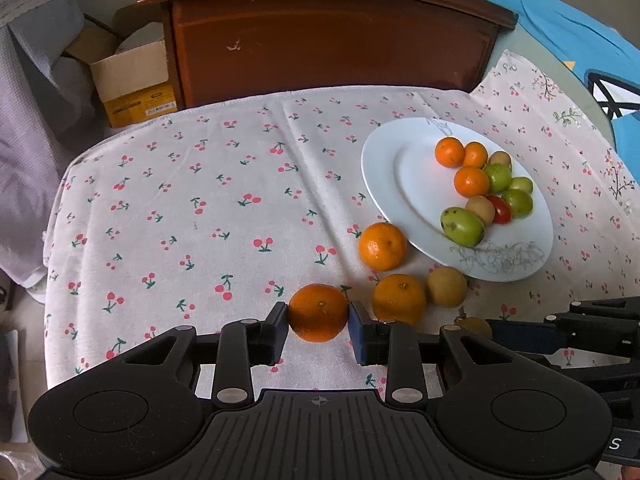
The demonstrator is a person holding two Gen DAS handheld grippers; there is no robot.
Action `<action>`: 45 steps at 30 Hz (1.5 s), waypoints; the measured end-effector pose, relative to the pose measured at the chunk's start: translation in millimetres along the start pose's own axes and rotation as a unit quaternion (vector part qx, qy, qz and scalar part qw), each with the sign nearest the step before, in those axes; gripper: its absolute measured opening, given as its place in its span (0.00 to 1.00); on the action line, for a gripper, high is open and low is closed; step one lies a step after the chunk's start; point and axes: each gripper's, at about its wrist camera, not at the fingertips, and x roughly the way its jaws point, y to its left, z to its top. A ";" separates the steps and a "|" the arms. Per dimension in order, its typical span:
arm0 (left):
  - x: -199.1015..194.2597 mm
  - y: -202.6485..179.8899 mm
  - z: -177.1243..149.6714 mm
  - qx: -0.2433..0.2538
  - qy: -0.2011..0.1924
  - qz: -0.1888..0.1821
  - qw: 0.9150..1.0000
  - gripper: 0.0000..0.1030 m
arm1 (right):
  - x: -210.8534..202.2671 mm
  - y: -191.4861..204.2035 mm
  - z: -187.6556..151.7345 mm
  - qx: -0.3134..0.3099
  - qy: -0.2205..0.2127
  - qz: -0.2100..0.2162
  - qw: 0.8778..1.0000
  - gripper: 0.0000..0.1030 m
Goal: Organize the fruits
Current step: 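Carry the mandarin and kiwi onto the white plate and open both grippers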
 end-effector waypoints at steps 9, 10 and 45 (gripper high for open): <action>-9.5 -2.3 6.7 -0.014 -0.016 0.005 1.000 0.29 | -11.4 -4.4 5.8 0.009 -0.018 0.002 1.000 0.27; -11.0 -3.0 8.6 -0.015 -0.020 0.004 1.000 0.28 | -13.5 -4.9 7.3 0.011 -0.022 0.002 1.000 0.27; 16.0 -52.0 72.9 -0.011 -0.056 -0.053 0.997 0.29 | -47.2 -70.5 38.7 0.137 -0.082 -0.063 0.985 0.27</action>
